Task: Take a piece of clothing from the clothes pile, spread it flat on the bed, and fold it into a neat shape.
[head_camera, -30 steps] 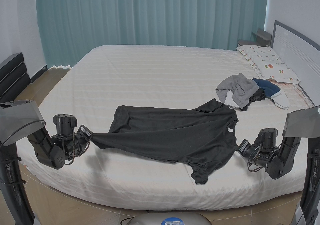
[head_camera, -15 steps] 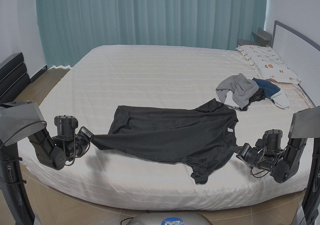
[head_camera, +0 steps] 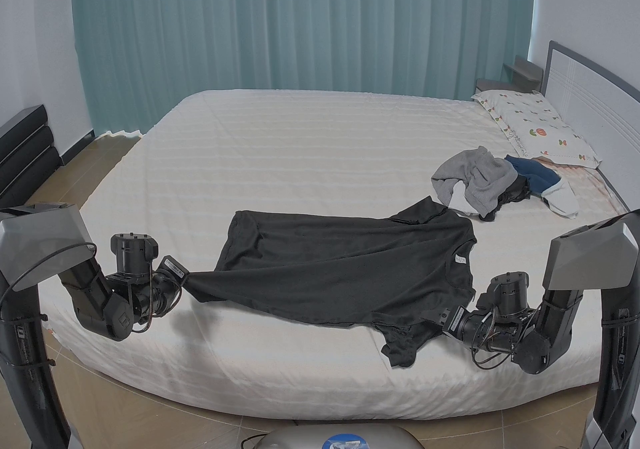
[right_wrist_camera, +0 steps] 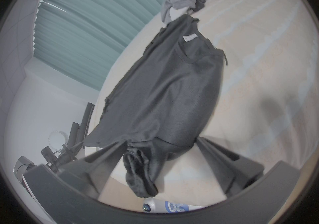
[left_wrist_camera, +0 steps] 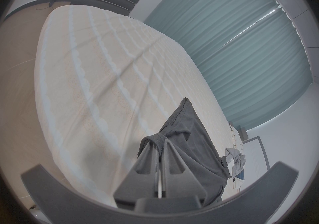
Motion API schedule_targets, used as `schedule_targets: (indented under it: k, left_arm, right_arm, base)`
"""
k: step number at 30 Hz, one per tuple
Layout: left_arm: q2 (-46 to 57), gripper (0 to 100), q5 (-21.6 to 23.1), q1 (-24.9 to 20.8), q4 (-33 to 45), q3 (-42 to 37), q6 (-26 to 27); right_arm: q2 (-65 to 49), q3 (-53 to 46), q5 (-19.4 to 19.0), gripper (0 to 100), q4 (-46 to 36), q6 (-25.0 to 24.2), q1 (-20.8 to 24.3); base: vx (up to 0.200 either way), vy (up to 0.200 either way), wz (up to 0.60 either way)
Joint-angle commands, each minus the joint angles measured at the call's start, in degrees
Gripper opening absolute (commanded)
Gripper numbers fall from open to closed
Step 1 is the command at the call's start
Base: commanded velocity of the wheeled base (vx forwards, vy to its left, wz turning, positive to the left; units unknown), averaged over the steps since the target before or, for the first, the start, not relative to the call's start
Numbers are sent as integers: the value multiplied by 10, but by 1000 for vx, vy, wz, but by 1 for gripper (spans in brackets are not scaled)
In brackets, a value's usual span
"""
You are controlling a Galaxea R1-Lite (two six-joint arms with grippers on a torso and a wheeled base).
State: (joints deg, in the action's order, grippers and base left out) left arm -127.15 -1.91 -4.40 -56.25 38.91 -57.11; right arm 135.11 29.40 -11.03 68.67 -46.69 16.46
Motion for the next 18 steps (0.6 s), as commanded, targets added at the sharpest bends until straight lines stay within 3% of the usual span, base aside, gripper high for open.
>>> schedule_targets:
  k: [1,12,18]
  left_arm:
    - [-3,0,0,0,0,-1,0]
    - [-3,0,7,-1,8,-3,3]
    - [6,0,7,-2,7,-23,34]
  right_arm:
    - [-3,29,0,0,-41,1,1]
    - [-104,-55,-9,0,-57,17,-52]
    - [-175,-117,-43,0,-61,59,-85]
  base:
    - [0,0,0]
    - [0,0,0]
    - [0,0,0]
